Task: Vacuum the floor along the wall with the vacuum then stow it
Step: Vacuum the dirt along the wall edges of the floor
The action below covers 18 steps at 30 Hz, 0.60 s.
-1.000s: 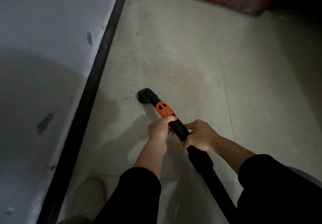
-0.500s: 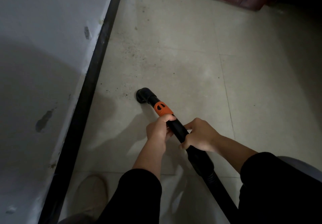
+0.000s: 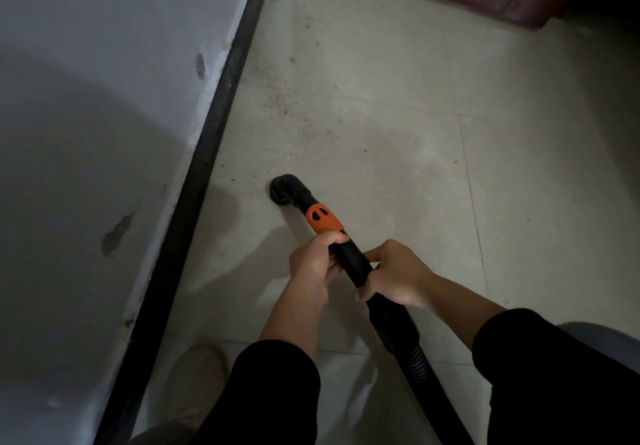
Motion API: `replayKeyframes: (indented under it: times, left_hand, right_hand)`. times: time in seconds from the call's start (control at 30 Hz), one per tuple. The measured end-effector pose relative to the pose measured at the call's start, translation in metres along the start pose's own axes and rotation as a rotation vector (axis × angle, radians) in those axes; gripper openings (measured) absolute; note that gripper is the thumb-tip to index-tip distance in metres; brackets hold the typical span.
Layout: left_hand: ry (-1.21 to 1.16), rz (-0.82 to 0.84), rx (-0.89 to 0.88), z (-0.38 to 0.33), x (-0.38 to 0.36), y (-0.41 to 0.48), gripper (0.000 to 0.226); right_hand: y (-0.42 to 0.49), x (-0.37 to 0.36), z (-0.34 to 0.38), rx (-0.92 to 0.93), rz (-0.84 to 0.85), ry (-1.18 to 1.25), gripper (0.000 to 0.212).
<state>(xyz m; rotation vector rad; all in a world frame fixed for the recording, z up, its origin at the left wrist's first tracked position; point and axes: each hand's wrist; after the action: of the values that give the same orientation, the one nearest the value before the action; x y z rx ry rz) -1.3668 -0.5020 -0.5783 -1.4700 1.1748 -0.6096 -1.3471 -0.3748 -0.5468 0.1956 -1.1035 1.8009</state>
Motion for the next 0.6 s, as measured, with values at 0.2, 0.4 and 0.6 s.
replayKeyframes:
  times: [0.2,0.4,0.6]
  left_hand:
    - [-0.045,0.006,-0.012,-0.013,0.013,0.003,0.025]
    - [-0.101,0.003,-0.032,-0.020,0.029,0.002,0.029]
    - [-0.116,-0.016,-0.042,-0.027,0.042,-0.002,0.020]
  right_hand:
    - [0.012,-0.006,0.014,0.019,0.006,-0.010,0.045]
    - [0.020,-0.015,0.029,0.042,0.028,-0.013,0.045]
    - [0.026,-0.025,0.039,0.063,0.040,-0.017,0.048]
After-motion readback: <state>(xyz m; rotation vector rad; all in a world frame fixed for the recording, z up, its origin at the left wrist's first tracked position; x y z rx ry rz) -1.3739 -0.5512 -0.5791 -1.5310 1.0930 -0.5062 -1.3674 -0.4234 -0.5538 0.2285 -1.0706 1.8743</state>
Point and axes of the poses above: each hand's wrist, its own y-axis towards the middle knuckle, its own x-axis out of the back of the hand, z = x × y, and after that the axes turned 11 degrees about x, right-handed
